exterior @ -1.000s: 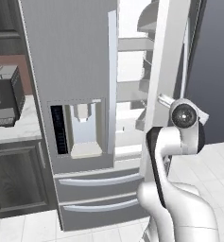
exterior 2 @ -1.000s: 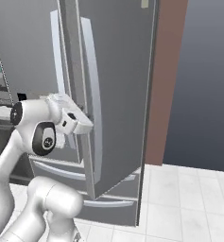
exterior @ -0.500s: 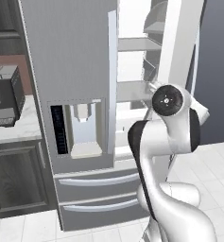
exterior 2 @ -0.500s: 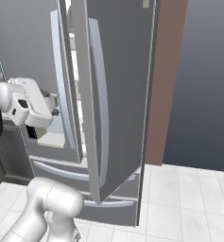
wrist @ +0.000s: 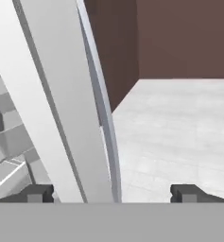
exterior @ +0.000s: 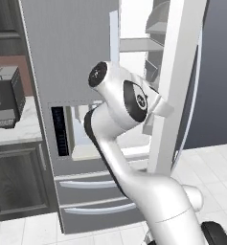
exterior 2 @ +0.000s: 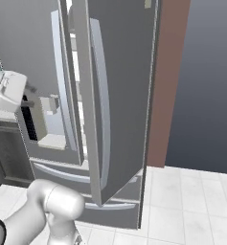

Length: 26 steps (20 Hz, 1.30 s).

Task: Take the lemon wedge from the fridge and place it on the plate with fish on the dining counter.

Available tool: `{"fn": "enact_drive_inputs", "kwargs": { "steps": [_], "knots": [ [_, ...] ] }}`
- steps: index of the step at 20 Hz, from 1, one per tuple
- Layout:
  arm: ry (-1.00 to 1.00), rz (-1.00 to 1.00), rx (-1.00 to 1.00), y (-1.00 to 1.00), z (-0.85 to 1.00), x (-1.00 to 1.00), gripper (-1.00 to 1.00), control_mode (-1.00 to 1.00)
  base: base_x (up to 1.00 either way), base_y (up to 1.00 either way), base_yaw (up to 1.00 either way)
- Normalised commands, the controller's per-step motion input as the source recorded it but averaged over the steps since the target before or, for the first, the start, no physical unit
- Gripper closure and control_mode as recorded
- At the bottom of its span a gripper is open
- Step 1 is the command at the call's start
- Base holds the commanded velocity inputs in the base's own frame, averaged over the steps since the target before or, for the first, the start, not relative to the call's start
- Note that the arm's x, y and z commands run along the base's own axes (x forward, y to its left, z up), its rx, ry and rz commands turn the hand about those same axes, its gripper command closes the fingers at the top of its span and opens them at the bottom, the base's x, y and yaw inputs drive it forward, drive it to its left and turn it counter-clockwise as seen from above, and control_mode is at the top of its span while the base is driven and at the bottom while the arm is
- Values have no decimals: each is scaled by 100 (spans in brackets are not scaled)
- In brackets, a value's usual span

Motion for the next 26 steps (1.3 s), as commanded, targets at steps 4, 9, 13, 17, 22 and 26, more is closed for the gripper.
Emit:
{"fn": "enact_drive_inputs", "kwargs": {
  "steps": [4,9,13,17,22,26],
  "knots": [
    [1,-69,-5,2,-1,7,-100,-100,0,0,0],
    [0,-19,-3,0,0,26,-100,-100,0,0,0],
    [2,-1,0,-16,0,51,-100,-100,0,0,0],
    [1,0,0,-26,-4,53,-100,-100,0,0,0],
    [0,0,0,-32,-11,54,-100,-100,0,0,0],
    [0,0,0,-32,-13,63,-100,-100,0,0,0]
  ]
}}
